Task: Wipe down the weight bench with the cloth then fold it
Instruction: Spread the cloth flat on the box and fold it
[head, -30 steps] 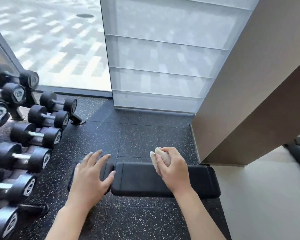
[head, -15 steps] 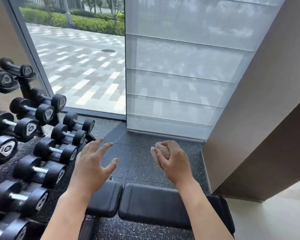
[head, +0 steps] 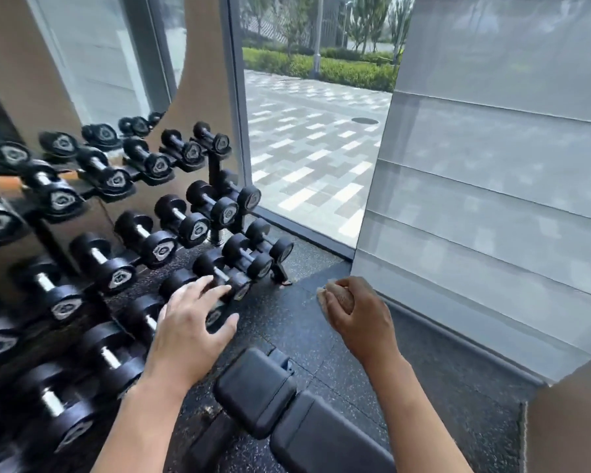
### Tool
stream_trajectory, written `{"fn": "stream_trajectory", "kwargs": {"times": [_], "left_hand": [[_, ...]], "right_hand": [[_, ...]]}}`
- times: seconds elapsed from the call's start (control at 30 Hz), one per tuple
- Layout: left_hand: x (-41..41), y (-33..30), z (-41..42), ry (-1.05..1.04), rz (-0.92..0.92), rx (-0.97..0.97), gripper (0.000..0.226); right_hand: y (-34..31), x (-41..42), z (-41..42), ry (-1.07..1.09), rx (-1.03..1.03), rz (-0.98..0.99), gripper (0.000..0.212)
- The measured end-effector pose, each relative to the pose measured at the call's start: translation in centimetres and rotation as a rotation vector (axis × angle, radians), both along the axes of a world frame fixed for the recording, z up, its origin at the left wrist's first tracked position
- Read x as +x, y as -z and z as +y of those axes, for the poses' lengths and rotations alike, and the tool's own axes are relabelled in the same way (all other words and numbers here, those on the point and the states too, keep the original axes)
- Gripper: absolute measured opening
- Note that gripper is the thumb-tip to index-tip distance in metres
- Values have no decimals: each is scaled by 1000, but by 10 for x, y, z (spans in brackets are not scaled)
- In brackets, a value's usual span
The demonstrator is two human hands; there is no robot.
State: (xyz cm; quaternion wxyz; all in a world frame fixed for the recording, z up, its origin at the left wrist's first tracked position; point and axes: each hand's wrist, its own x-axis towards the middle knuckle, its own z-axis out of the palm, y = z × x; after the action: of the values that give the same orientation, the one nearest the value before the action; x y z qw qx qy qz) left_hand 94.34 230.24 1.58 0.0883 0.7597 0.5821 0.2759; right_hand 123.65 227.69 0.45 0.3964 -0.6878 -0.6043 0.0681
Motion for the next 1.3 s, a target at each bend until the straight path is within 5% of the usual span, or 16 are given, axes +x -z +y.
{"fn": "stream_trajectory", "kwargs": {"times": [0.43,1.3], "left_hand": [[-125,-16,-114,-582,15,44,59],[-511,17,-325,-1022,-129,-6,48]], "right_hand": [[-13,-143,47,-522,13,11,17],[-10,-616,-76,-969,-61,15,22]]}}
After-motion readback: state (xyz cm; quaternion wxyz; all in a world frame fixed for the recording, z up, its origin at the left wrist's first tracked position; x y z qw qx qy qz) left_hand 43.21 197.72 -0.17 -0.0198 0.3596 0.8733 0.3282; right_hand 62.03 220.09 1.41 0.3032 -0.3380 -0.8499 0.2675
